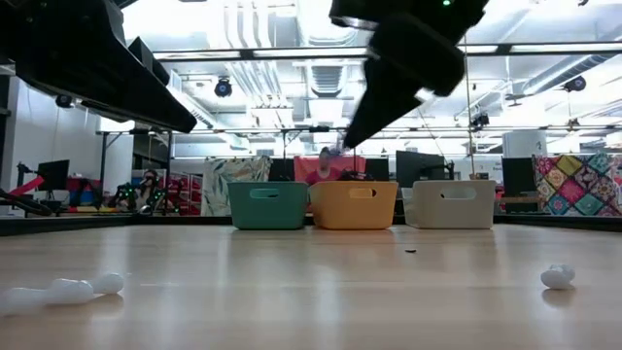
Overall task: Sort Halloween decoration
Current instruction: Put the purple spider toy into the gray bin
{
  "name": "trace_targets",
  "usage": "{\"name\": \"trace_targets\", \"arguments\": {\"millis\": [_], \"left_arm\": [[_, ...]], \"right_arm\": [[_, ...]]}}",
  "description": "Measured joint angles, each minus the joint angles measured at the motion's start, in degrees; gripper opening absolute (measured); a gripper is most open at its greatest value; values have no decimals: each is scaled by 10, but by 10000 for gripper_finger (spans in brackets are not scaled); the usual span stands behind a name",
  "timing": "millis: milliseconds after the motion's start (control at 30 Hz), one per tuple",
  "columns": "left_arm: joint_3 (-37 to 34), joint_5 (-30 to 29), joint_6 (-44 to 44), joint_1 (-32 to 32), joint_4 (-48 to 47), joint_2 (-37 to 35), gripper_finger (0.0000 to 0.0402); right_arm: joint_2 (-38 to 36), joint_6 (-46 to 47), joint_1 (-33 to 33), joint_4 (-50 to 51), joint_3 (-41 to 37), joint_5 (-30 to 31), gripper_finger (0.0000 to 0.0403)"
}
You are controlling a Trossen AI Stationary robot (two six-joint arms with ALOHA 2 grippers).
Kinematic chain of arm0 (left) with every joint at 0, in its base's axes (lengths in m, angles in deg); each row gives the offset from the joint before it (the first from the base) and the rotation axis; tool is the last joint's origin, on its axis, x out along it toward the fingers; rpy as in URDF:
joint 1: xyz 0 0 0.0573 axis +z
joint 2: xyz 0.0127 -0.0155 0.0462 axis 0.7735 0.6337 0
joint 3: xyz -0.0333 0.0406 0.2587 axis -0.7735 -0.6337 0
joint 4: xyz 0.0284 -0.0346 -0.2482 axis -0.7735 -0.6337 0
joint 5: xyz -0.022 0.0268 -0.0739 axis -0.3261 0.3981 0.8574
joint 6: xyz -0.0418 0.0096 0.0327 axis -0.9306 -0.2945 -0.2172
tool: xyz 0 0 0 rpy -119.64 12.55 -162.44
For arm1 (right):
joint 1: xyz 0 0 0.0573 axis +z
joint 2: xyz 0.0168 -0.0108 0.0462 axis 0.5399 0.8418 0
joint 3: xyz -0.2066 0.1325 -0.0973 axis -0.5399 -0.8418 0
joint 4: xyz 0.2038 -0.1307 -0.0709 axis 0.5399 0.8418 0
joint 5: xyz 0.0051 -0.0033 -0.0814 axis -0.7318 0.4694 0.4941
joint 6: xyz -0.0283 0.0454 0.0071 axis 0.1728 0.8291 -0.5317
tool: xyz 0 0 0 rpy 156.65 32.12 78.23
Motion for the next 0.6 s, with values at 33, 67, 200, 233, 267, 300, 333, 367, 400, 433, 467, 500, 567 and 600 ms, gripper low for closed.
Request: {"name": "trace_targets", "arguments": {"millis": [33,67,200,233,267,300,333,367,400,433,467,500,567,600], "left_arm": [[0,0,-1,0,0,0,41],[0,0,-1,0,0,0,41],[0,0,-1,0,1,-1,41],[0,0,-1,0,1,-1,41],[0,0,-1,0,1,-1,41],[0,0,-1,0,1,-1,41],[0,0,-1,0,1,-1,41],[0,0,-1,0,2,-1,41],[0,-1,0,0,3,-1,41],[0,-4,0,0,3,-1,41],[0,-9,1,0,3,-1,41],[0,-12,1,0,3,-1,41],[0,-14,3,0,3,-1,41],[0,-14,5,0,3,-1,41]], "right_arm": [[-12,0,-5,27,0,11,8],[-24,0,-12,51,0,22,8],[-76,3,-50,152,0,70,8],[-91,3,-63,176,0,78,8],[-103,3,-77,198,0,81,8],[-116,3,-94,213,-1,83,8],[-130,2,-112,223,-2,83,8],[-143,2,-130,234,-3,84,8],[-155,-2,-150,244,-5,84,8],[-167,-5,-172,246,-7,82,8],[-179,-11,-194,246,-9,78,8],[-190,-18,-219,246,-12,70,8],[-210,-33,-271,246,-18,46,8],[-218,-40,-300,245,-22,33,8]]}}
